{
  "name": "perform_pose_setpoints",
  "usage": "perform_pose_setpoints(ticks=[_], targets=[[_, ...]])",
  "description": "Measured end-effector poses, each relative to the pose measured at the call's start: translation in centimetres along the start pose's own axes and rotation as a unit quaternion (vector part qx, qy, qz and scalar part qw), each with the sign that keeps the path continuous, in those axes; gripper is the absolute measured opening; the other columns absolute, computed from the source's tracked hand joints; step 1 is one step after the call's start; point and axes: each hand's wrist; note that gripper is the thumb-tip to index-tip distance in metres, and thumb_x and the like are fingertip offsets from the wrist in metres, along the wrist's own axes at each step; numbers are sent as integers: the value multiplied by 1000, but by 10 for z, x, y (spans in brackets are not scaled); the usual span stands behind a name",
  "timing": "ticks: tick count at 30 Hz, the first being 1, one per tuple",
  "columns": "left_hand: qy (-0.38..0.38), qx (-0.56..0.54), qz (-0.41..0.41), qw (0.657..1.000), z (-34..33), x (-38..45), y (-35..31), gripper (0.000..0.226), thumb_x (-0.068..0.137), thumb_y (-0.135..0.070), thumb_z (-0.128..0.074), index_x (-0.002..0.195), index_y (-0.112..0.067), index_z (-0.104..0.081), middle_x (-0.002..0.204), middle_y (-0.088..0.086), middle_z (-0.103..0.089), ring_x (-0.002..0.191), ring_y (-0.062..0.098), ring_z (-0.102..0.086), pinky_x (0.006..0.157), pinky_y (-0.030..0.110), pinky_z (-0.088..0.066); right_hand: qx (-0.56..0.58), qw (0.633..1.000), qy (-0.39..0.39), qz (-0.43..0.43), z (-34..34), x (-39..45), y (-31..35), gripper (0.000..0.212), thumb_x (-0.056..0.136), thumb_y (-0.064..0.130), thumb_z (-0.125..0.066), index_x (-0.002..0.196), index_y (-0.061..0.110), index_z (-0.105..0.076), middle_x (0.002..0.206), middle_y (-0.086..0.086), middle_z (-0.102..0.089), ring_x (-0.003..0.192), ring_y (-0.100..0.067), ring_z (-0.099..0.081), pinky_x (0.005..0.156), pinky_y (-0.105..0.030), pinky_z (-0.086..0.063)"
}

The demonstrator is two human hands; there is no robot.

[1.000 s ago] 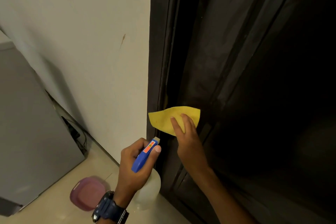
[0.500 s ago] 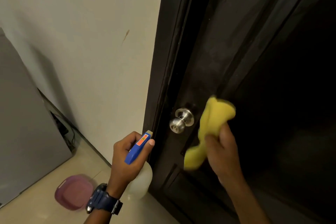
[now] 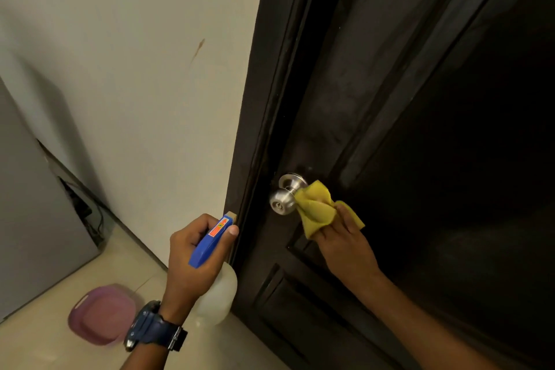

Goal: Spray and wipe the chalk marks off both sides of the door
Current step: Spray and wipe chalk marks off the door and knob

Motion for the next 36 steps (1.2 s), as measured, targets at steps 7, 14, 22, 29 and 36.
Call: perform_pose_setpoints(ticks=[7,14,22,29,36], targets=[[-4,-10,7,1000,3,-1,-6,32,86,-53,-62,80,-22,-63,66,-13,-60,58,12,-56,55,10,-41,303,936,-156,-93,50,5,9,61,96,5,-36,156,13,-29,162,-4,-32,153,-18,-21,126,-47,-9],[-11,16,2,1000,7,-4,-9,23,85,-44,-61,79,-21,-62,64,-18,-58,55,7,-55,53,8,-40,290,945,-152,-4,34,61,41,65,83,-8,-40,147,1,-46,158,-16,-38,150,-32,-25,116,-58,-32],[-30,29,11,999,6,-11,-7,29,84,-46,-61,80,-17,-64,66,-13,-60,59,13,-57,54,10,-42,281,949,-144,-10,12,39,45,80,78,-22,-50,152,5,-39,164,-13,-26,153,-32,-19,118,-37,-29],[-47,34,8,998,4,-10,-12,31,85,-46,-60,79,-16,-63,65,-12,-60,59,15,-58,55,11,-43,437,896,17,-77,3,-23,22,71,101,11,-54,144,57,-22,120,-4,-66,98,-12,-67,86,-27,-55],[-53,47,11,997,-4,-10,-16,32,85,-45,-60,78,-14,-63,64,-14,-59,58,13,-58,55,10,-42,444,842,-284,-118,88,7,2,54,100,3,-46,153,11,-35,155,-6,-42,147,-13,-34,118,-23,-32]])
Point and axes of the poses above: each hand's wrist, its own x-axis towards the middle knuckle, its own z-axis out of the back of the hand, y = z × x
